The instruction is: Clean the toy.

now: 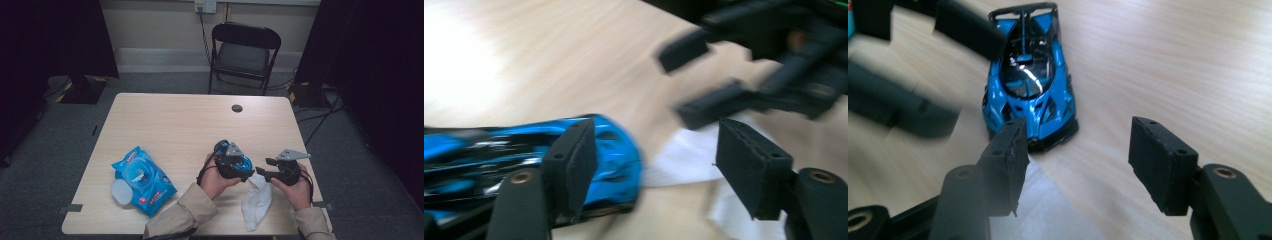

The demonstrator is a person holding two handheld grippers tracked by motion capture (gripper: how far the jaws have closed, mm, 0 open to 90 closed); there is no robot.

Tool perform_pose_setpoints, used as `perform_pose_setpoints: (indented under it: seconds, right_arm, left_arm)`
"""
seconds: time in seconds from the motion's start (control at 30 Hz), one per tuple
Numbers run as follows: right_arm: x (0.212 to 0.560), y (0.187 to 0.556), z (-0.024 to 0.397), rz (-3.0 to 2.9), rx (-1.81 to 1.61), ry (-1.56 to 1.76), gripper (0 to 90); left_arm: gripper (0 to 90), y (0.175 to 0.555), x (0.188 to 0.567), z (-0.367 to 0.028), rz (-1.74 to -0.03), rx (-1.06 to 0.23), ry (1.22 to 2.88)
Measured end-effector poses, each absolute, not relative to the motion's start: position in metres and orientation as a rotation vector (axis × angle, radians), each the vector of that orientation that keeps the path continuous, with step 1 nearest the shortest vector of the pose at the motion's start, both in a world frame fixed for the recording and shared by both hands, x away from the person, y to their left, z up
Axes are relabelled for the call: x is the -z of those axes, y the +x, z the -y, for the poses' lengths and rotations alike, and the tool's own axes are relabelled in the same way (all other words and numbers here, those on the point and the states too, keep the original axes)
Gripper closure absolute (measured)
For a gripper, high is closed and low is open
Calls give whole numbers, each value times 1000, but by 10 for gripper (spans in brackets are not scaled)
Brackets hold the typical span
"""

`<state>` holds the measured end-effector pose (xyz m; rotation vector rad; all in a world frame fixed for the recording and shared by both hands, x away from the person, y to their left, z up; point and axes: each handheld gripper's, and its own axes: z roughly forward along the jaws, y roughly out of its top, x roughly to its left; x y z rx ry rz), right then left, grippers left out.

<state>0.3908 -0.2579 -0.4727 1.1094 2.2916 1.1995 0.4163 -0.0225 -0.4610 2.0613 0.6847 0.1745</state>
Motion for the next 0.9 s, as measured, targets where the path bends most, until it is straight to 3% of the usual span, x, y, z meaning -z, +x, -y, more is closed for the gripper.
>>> perform_pose_setpoints:
  seconds: [0.3, 0.9]
  right_arm:
    - [475, 382, 256, -2342, -1189, 1086, 401]
    - [475, 360, 248, -2435, -1150, 1022, 362]
  left_arm:
    - [203, 442, 466, 6, -733, -276, 2137]
    - [144, 449, 481, 7, -807, -327, 2162]
